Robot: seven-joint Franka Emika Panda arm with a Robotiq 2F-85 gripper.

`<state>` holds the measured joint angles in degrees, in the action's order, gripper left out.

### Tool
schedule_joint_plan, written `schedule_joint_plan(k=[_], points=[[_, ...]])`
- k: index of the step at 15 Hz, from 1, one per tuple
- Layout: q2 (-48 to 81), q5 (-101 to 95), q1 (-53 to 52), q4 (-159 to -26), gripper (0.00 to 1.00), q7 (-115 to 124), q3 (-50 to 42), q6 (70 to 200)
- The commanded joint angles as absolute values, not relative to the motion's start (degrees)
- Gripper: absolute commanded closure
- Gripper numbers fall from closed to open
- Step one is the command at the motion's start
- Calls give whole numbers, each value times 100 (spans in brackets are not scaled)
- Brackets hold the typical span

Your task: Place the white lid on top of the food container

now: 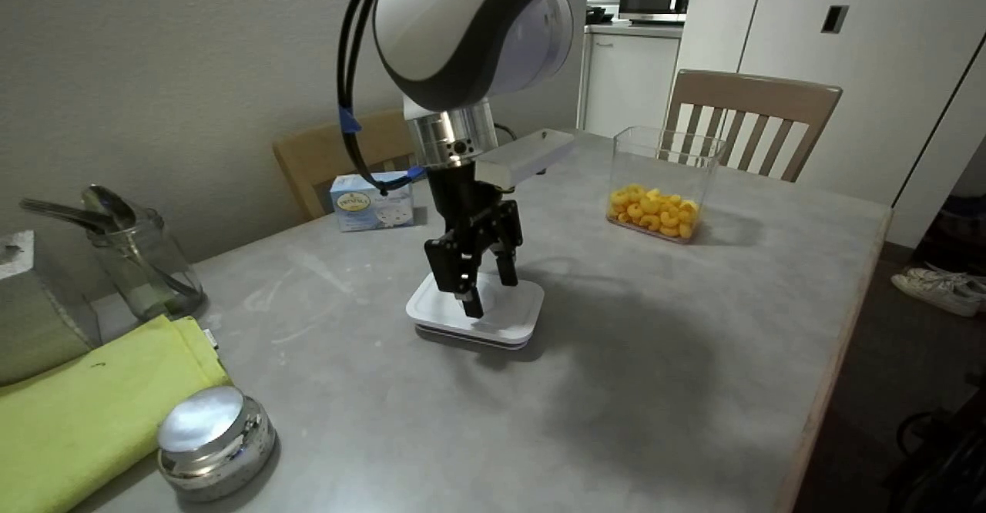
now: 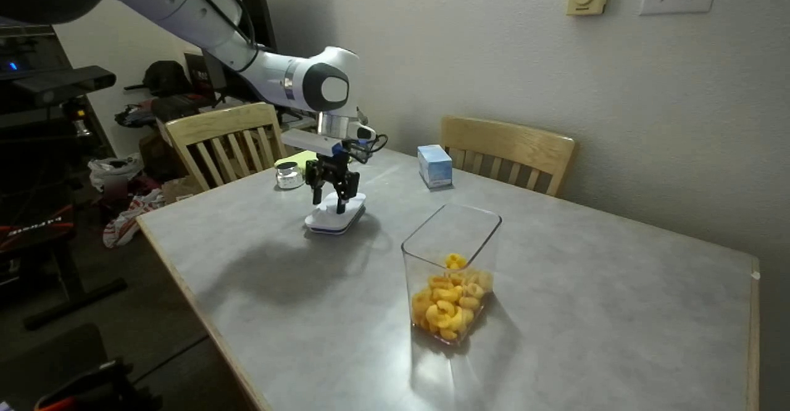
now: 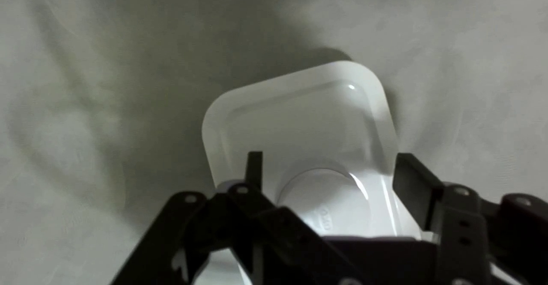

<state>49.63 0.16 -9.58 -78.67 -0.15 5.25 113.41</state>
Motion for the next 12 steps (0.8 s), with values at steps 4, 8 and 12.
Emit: schedule_joint_plan(k=[4,8,12], points=[[5090,-234,-1024,-7603,21,-21,424,11159],[5137,-365,-1025,-7437,22,-49,407,11043],[5186,-427,-1024,-7283,20,-61,410,10984]])
